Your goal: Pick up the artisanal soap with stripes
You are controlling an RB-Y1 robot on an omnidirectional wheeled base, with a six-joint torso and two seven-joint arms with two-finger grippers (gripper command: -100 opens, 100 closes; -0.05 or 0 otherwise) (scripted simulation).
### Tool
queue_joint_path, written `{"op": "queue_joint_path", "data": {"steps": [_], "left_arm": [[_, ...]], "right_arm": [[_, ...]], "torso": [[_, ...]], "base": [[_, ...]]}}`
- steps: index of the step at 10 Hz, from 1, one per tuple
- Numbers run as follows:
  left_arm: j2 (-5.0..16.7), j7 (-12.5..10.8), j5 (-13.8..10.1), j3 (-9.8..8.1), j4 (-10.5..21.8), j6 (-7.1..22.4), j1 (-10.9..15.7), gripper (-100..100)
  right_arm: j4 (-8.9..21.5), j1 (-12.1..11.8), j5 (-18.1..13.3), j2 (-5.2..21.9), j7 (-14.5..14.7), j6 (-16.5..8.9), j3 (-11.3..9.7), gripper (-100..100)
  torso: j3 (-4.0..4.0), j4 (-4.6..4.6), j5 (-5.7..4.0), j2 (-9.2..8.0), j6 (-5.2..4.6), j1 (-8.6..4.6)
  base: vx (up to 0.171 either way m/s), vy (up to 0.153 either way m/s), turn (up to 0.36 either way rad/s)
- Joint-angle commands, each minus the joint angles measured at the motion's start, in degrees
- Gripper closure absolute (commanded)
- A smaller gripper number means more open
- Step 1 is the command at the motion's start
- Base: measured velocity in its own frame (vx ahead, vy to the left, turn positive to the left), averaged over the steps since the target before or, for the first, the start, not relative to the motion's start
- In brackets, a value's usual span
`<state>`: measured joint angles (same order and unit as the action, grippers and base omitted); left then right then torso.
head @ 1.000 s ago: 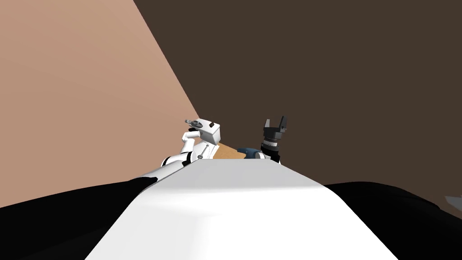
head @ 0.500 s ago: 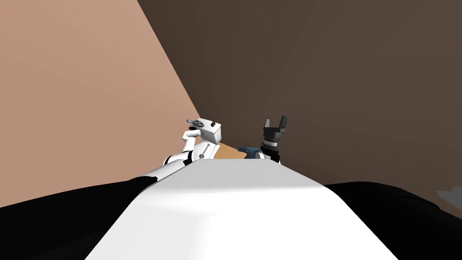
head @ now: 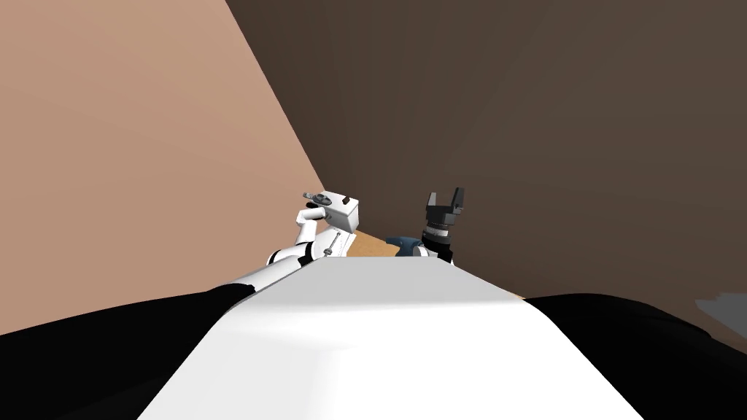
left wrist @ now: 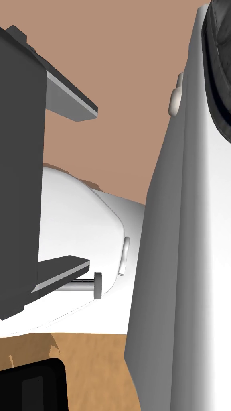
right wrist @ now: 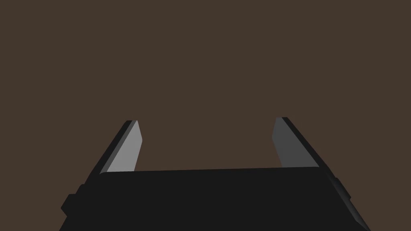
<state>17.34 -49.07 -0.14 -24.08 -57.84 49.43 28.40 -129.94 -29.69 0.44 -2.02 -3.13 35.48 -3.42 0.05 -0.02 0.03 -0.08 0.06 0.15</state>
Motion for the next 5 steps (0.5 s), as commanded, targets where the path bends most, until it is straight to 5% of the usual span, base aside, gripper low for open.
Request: {"op": "queue_joint_path", "data": {"steps": [1, 5], "left_arm": [[-0.04, -0.25, -0.21, -0.24, 0.09, 1.73, 0.26, -100], [-0.55, -1.43, -0.54, -1.01, -0.51, 7.24, 1.35, -100]], "right_arm": [[0.00, 0.00, 0.00, 0.00, 0.00, 0.00, 0.00, 0], [0.00, 0.00, 0.00, 0.00, 0.00, 0.00, 0.00, 0]], "torso": [[0.00, 0.00, 0.00, 0.00, 0.00, 0.00], [-0.02, 0.01, -0.01, 0.03, 0.00, -0.05]], "base": [[-0.011, 0.028, -0.016], [-0.008, 0.026, -0.020]]}}
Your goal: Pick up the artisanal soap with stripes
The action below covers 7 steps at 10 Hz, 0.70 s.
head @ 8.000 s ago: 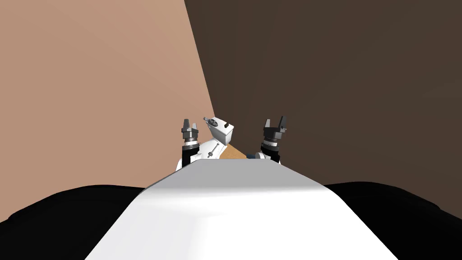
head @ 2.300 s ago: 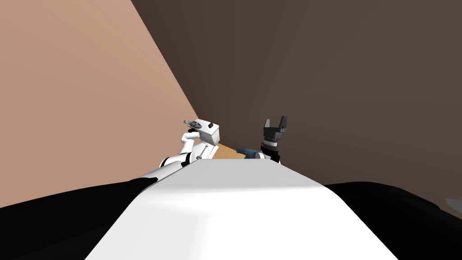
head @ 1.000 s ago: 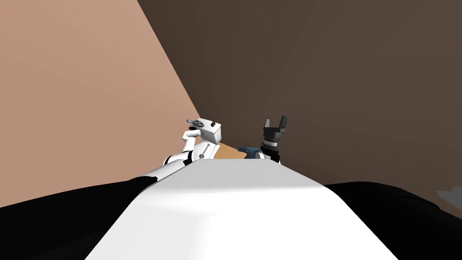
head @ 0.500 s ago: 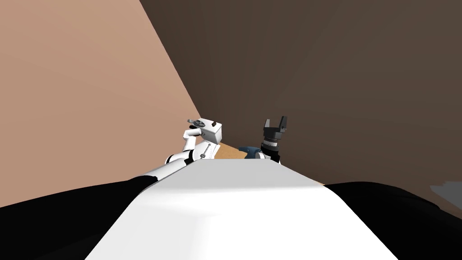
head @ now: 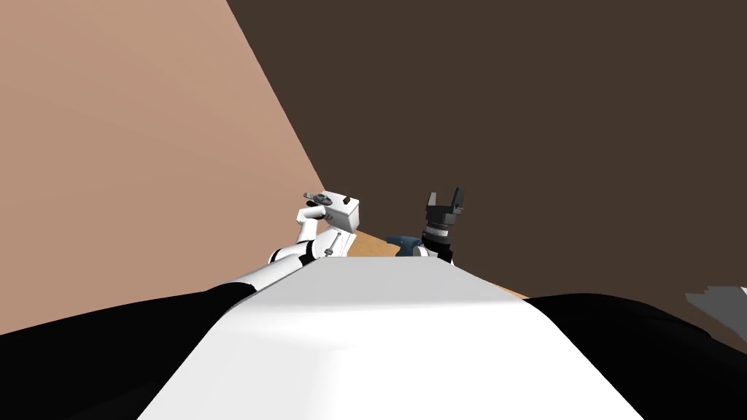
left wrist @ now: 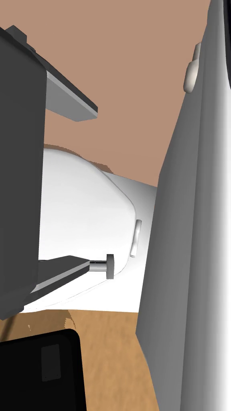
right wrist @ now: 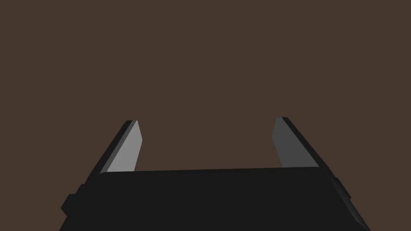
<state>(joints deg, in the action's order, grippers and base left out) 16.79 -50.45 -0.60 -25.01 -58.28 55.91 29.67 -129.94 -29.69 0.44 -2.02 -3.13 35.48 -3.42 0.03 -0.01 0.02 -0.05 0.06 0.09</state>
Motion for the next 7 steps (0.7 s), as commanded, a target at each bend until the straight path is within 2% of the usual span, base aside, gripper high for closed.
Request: {"op": "queue_joint_path", "data": {"steps": [1, 2, 7], "left_arm": [[-0.18, -0.65, -0.25, -0.44, -0.36, 2.86, 0.65, -100], [-0.18, -0.65, -0.25, -0.44, -0.36, 3.58, 0.65, -100], [-0.43, -2.39, -0.78, -1.38, -1.14, 11.39, 2.46, -100]], "right_arm": [[0.00, 0.00, 0.00, 0.00, 0.00, 0.00, 0.00, 0], [0.00, 0.00, 0.00, 0.00, 0.00, 0.00, 0.00, 0], [0.00, 0.00, 0.00, 0.00, 0.00, 0.00, 0.00, 0]], "torso": [[0.00, 0.00, 0.00, 0.00, 0.00, 0.00], [0.00, 0.00, 0.00, 0.00, -0.01, 0.00], [-0.04, 0.01, 0.00, 0.06, 0.00, -0.02]], "base": [[-0.007, 0.025, -0.038], [-0.002, 0.022, -0.016], [0.007, 0.020, -0.031]]}}
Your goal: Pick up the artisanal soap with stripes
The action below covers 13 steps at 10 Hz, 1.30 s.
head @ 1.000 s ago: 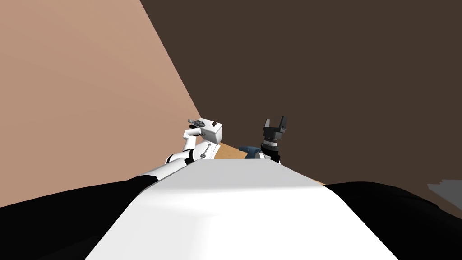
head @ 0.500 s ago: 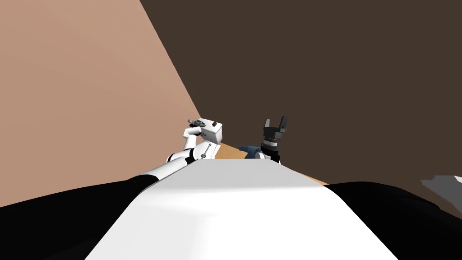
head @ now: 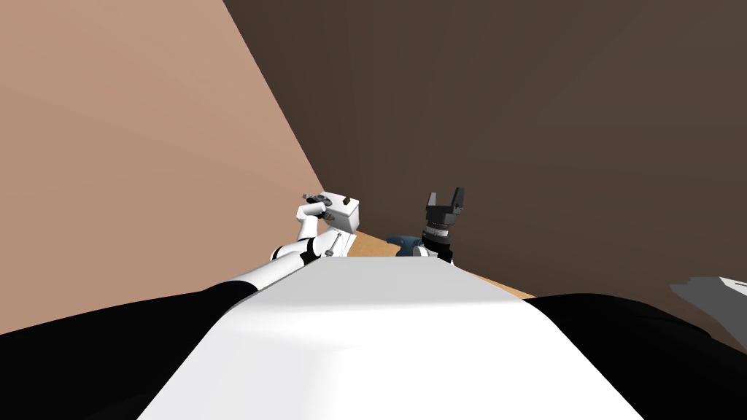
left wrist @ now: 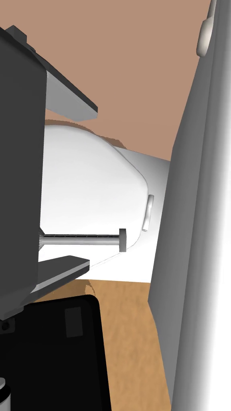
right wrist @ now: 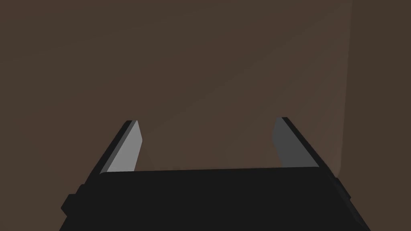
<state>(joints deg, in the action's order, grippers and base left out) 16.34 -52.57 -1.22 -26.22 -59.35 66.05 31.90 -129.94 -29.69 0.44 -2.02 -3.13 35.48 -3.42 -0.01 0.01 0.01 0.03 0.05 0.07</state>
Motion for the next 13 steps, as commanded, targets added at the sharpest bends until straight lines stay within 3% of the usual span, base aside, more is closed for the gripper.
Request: {"op": "queue_joint_path", "data": {"steps": [1, 12, 13], "left_arm": [[0.01, -0.28, -0.15, -0.17, -0.07, 2.02, 0.23, -100], [1.01, -3.20, -1.25, -1.11, -1.02, 18.01, 3.79, -100], [1.01, -3.20, -1.25, -1.11, -1.02, 18.39, 3.79, -100]], "right_arm": [[0.00, 0.00, 0.00, 0.00, 0.00, 0.00, 0.00, 0], [0.00, 0.00, 0.00, 0.00, 0.00, 0.00, 0.00, 0], [0.00, 0.00, 0.00, 0.00, 0.00, 0.00, 0.00, 0]], "torso": [[0.00, 0.00, 0.00, 0.00, 0.00, 0.00], [-0.06, 0.03, -0.01, 0.09, 0.02, -0.09], [-0.07, 0.03, -0.02, 0.11, 0.00, -0.11]], "base": [[0.012, 0.014, -0.023], [0.029, 0.001, -0.038], [0.040, -0.009, -0.035]]}}
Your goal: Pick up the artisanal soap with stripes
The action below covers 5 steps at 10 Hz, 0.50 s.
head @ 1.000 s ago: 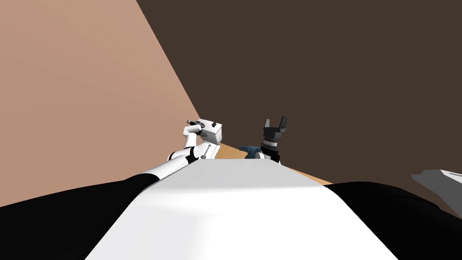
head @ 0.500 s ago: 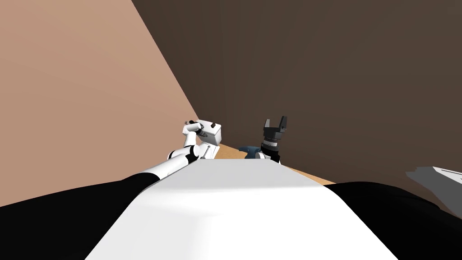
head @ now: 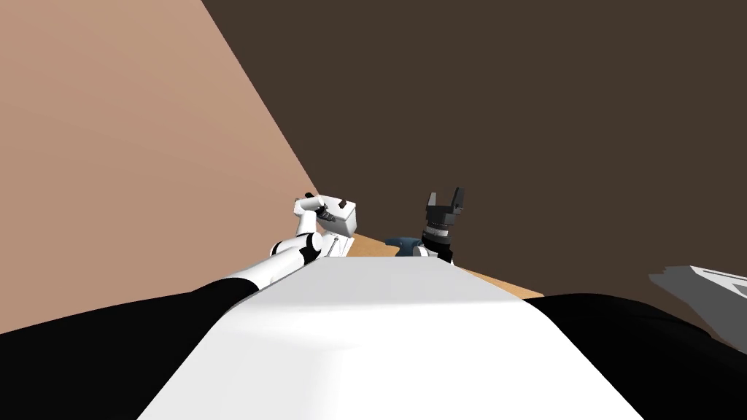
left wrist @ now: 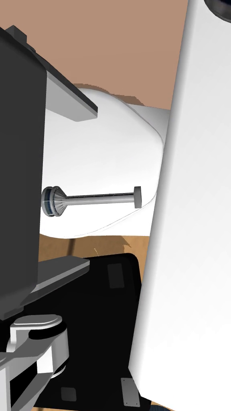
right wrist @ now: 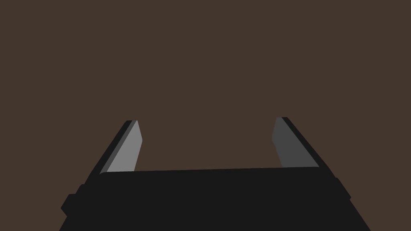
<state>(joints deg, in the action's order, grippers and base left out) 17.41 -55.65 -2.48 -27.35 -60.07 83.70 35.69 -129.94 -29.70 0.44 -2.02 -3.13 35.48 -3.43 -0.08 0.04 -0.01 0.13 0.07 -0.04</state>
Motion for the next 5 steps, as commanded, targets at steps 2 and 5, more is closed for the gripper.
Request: {"op": "queue_joint_path", "data": {"steps": [2, 5], "left_arm": [[0.31, -0.50, -0.16, 0.00, -0.37, 3.14, 0.56, -100], [1.18, -1.19, -0.50, 0.04, -0.45, 7.52, 1.60, -100]], "right_arm": [[0.00, 0.00, 0.00, 0.00, 0.00, 0.00, 0.00, 0], [0.00, 0.00, 0.00, 0.00, 0.00, 0.00, 0.00, 0]], "torso": [[-0.01, 0.00, 0.00, 0.03, -0.01, 0.00], [-0.09, 0.03, -0.02, 0.17, -0.01, -0.07]], "base": [[0.048, -0.005, -0.043], [0.075, -0.017, -0.057]]}}
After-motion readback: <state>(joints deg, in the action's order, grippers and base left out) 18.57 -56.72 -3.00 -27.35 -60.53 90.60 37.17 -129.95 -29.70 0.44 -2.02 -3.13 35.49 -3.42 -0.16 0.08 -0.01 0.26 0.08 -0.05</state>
